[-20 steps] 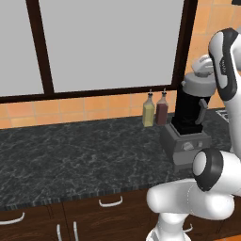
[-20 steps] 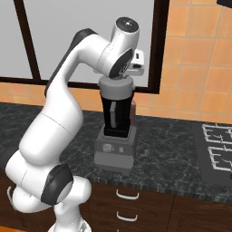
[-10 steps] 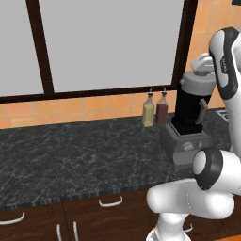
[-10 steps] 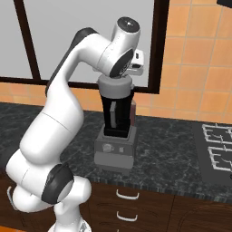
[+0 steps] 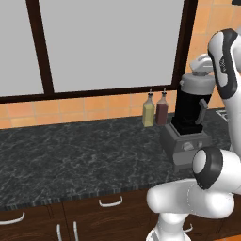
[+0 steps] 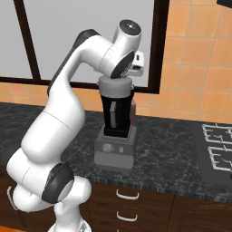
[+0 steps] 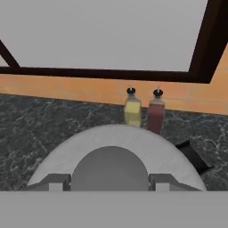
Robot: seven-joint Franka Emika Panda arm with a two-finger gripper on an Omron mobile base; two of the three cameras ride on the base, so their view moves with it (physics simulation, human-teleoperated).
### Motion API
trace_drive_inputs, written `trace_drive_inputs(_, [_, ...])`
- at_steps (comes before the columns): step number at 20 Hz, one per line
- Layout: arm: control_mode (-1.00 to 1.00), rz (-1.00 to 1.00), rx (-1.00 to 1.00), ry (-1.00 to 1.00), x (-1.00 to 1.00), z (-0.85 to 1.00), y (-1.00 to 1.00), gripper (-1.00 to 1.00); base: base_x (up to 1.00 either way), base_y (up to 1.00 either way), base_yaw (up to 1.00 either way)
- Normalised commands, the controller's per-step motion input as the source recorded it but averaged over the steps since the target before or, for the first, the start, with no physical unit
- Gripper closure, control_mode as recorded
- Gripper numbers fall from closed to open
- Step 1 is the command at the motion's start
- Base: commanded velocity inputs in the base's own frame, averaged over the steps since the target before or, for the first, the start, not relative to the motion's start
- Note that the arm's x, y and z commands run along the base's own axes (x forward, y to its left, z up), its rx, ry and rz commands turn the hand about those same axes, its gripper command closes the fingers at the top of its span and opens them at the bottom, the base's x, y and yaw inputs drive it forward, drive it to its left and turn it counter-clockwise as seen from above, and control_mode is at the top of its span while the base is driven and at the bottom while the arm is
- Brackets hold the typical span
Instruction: Close the lid blender by securely placing the lid on top.
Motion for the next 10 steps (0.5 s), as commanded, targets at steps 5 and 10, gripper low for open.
trace_drive_inputs(5, [-1.0,0.0,0.0,-0.08,0.05,0.0,-0.01,1.0,0.0,0.0,0.0])
trace_drive_inputs(10, [-1.0,0.0,0.0,-0.12,0.12,0.11,0.0,1.0,0.0,0.0,0.0])
